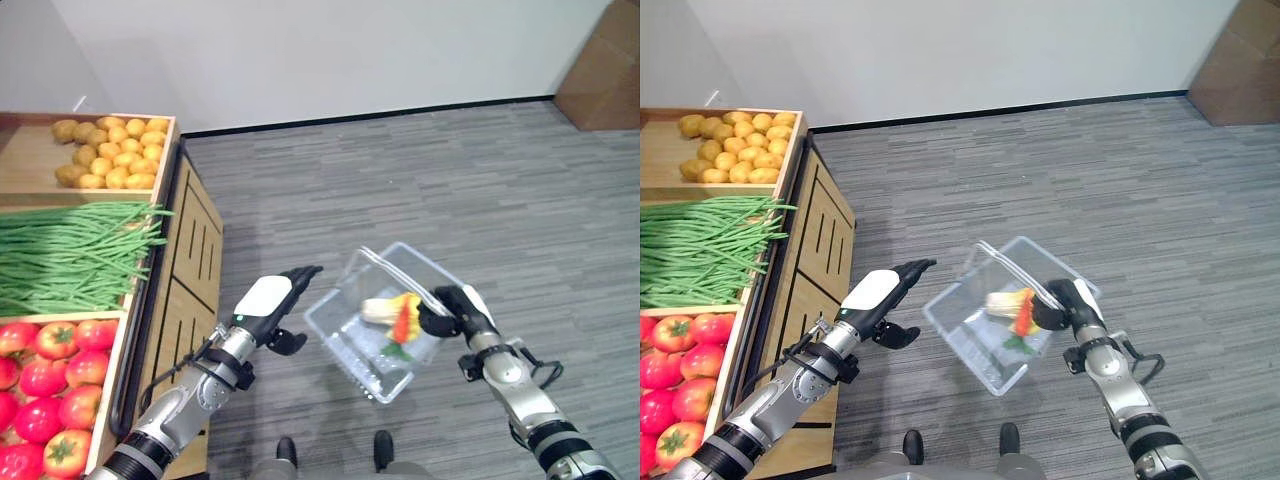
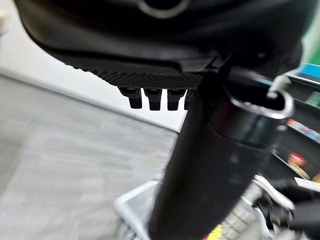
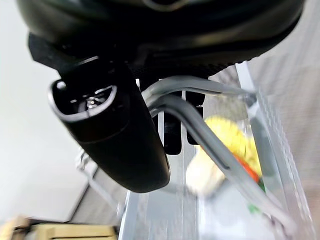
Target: Get the vegetables into the basket
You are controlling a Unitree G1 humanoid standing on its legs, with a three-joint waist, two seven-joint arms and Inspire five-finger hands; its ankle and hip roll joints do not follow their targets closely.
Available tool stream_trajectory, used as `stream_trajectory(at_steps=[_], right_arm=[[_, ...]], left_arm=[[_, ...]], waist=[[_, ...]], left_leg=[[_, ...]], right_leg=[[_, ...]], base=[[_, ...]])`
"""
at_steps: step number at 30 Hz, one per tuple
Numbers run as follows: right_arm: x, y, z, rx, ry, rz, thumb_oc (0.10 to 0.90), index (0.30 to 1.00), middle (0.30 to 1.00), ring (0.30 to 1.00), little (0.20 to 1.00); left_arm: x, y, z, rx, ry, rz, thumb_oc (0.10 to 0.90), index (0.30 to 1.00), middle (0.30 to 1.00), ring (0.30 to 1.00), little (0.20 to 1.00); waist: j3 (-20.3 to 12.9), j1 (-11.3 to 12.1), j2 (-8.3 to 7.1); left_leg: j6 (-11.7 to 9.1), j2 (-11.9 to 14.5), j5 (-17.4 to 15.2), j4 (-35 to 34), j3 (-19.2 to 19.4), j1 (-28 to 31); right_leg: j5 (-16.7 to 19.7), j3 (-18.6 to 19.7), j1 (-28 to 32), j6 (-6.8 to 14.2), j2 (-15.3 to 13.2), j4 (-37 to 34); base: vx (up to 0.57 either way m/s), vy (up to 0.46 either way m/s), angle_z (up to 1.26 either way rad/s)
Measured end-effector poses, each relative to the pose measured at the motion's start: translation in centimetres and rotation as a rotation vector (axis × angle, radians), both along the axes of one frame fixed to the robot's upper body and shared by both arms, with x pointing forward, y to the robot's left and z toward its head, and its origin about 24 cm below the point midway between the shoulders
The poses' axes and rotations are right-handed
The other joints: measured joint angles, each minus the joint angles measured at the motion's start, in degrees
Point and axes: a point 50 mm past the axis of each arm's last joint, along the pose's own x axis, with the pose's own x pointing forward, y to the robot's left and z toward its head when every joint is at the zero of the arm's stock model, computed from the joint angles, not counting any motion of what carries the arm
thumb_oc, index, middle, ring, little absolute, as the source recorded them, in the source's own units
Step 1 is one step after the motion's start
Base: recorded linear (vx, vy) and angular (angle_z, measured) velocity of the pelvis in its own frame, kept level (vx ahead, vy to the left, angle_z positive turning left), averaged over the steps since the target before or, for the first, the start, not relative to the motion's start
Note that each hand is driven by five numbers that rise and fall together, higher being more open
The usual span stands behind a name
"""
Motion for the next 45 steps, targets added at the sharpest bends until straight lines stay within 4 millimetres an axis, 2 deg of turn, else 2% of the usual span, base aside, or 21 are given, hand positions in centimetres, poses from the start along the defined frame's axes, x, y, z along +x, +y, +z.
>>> stream_trajectory(at_steps=[5, 9, 13, 14, 15, 16, 19, 23, 29, 30, 31, 32, 33, 39, 45], right_arm=[[-1.9, -2.8, -1.7, -0.093, 0.097, -0.117, 0.4, 0.3, 0.3, 0.3, 0.3], [-4.1, -5.6, -3.7, -0.205, 0.25, -0.194, 0.4, 0.3, 0.3, 0.3, 0.3], [-6.8, -7.1, -5.2, -0.24, 0.395, -0.275, 0.4, 0.3, 0.3, 0.3, 0.3], [-7.4, -7.4, -5.5, -0.244, 0.423, -0.291, 0.4, 0.3, 0.3, 0.3, 0.3], [-7.9, -7.6, -5.7, -0.246, 0.448, -0.31, 0.4, 0.3, 0.3, 0.3, 0.3], [-8.2, -7.8, -5.7, -0.247, 0.459, -0.319, 0.4, 0.3, 0.3, 0.3, 0.3], [-8.6, -7.9, -5.9, -0.249, 0.478, -0.326, 0.4, 0.3, 0.3, 0.3, 0.3], [-8.9, -8.0, -6.0, -0.25, 0.491, -0.332, 0.4, 0.3, 0.3, 0.3, 0.3], [-10.1, -8.2, -6.4, -0.251, 0.535, -0.349, 0.4, 0.3, 0.3, 0.3, 0.3], [-10.1, -8.2, -6.5, -0.247, 0.539, -0.349, 0.414, 0.319, 0.319, 0.319, 0.319], [-10.1, -8.2, -6.5, -0.244, 0.54, -0.349, 0.555, 0.517, 0.517, 0.517, 0.517], [-10.2, -8.2, -6.5, -0.239, 0.539, -0.356, 0.604, 0.585, 0.585, 0.585, 0.585], [-10.4, -8.2, -6.6, -0.218, 0.532, -0.376, 0.9, 1.0, 1.0, 1.0, 1.0], [-11.3, -7.8, -7.3, -0.093, 0.53, -0.479, 0.9, 1.0, 1.0, 1.0, 1.0], [-12.5, -7.7, -7.7, -0.079, 0.559, -0.492, 0.9, 1.0, 1.0, 1.0, 1.0]], left_arm=[[-1.9, 1.8, -2.8, -0.078, 0.211, 0.08, 0.9, 1.0, 1.0, 1.0, 1.0], [-4.1, 3.6, -7.5, -0.054, 0.425, 0.197, 0.9, 1.0, 1.0, 1.0, 1.0], [-7.9, 5.3, -12.2, 0.0, 0.677, 0.363, 0.9, 1.0, 1.0, 1.0, 1.0], [-9.1, 5.5, -13.3, 0.016, 0.743, 0.4, 0.9, 1.0, 1.0, 1.0, 1.0], [-11.3, 6.0, -14.7, 0.05, 0.845, 0.45, 0.9, 1.0, 1.0, 1.0, 1.0], [-12.3, 6.1, -15.3, 0.061, 0.893, 0.477, 0.9, 1.0, 1.0, 1.0, 1.0], [-14.3, 6.0, -16.2, 0.093, 0.969, 0.508, 0.9, 1.0, 1.0, 1.0, 1.0], [-15.7, 5.0, -17.3, 0.07, 1.036, 0.595, 0.9, 1.0, 1.0, 1.0, 1.0], [-15.8, 4.5, -17.5, 0.074, 1.038, 0.613, 0.9, 1.0, 1.0, 1.0, 1.0], [-15.6, 4.5, -17.5, 0.071, 1.033, 0.61, 0.9, 1.0, 1.0, 1.0, 1.0], [-15.6, 4.4, -17.4, 0.069, 1.03, 0.609, 0.9, 1.0, 1.0, 1.0, 1.0], [-15.6, 4.5, -17.5, 0.068, 1.032, 0.612, 0.9, 1.0, 1.0, 1.0, 1.0], [-15.6, 4.5, -17.5, 0.064, 1.032, 0.62, 0.9, 1.0, 1.0, 1.0, 1.0], [-15.8, 4.5, -17.5, 0.061, 1.039, 0.634, 0.9, 1.0, 1.0, 1.0, 1.0], [-15.8, 4.5, -17.5, 0.068, 1.043, 0.628, 0.9, 1.0, 1.0, 1.0, 1.0]], waist=[[-0.1, 0.3, 0.08], [-1.0, 0.7, 0.36], [-1.7, 0.8, 0.98], [-1.9, 1.0, 1.28], [-2.2, 0.8, 1.7], [-2.4, 0.8, 2.02], [-2.7, 1.0, 2.62], [-3.3, 1.0, 3.5], [-3.2, 1.0, 3.45], [-3.2, 0.9, 3.4], [-3.2, 0.9, 3.38], [-3.0, 0.8, 3.14], [-3.0, 0.8, 3.14], [-3.0, 0.9, 3.05], [-2.6, 0.8, 2.49]], left_leg=[[-0.1, 0.0, 0.0, 0.0, -0.4, -0.2], [-0.1, 0.0, 0.1, 0.0, -0.9, -0.5], [-0.1, 0.0, 0.1, 0.0, -1.1, -1.1], [-0.1, 0.0, 0.1, 0.0, -1.2, -1.4], [-0.1, 0.0, 0.1, 0.0, -1.1, -1.8], [-0.1, 0.0, 0.1, 0.0, -1.1, -1.9], [-0.1, 0.1, 0.1, 0.0, -0.9, -2.4], [-0.1, 0.1, 0.1, 0.0, -0.4, -3.0], [0.0, 0.2, 0.0, 0.0, -0.4, -3.1], [0.0, 0.2, 0.0, 0.0, -0.4, -3.1], [0.0, 0.2, 0.0, 0.0, -0.4, -3.1], [0.0, 0.3, 0.0, 0.0, -0.4, -3.1], [0.0, 0.3, 0.0, 0.0, -0.4, -3.1], [0.0, 0.5, -0.1, 0.0, -0.4, -2.9], [-0.1, 0.4, -0.1, 0.0, -0.4, -2.6]], right_leg=[[0.1, -0.4, 0.0, -0.2, 0.0, 0.0], [-0.1, -1.0, 0.1, -0.1, 0.0, 0.0], [-0.4, -1.2, -0.4, 0.0, -0.1, 0.0], [-0.5, -1.2, -0.7, 0.0, -0.1, 0.0], [-0.5, -1.2, -1.2, 0.0, -0.1, 0.0], [-0.5, -1.1, -1.5, 0.0, -0.1, 0.0], [-0.6, -0.9, -2.2, 0.0, 0.0, 0.0], [-0.7, -0.7, -2.9, 0.1, 0.1, 0.0], [-0.7, -0.6, -2.9, 0.0, 0.2, 0.0], [-0.7, -0.6, -2.9, 0.0, 0.2, 0.0], [-0.8, -0.5, -2.9, 0.1, 0.2, 0.0], [-0.8, -0.5, -2.9, 0.1, 0.2, 0.0], [-0.8, -0.6, -2.9, 0.1, 0.2, 0.0], [-1.0, -0.8, -2.7, -0.1, 0.4, 0.0], [-1.0, -0.9, -2.2, -0.1, 0.4, 0.0]], base=[[-0.01, -0.012, 0.05], [-0.04, -0.022, 0.06], [-0.03, -0.01, 0.03], [-0.05, -0.008, 0.0], [-0.04, -0.008, -0.02], [-0.03, -0.008, -0.03], [0.0, 0.0, 0.0], [0.0, -0.014, -0.03], [0.0, -0.006, -0.01], [0.0, 0.0, 0.0], [0.0, 0.0, 0.0], [0.0, 0.0, 0.0], [0.0, 0.0, 0.0], [0.01, -0.017, 0.01], [0.0, 0.0, 0.0]])
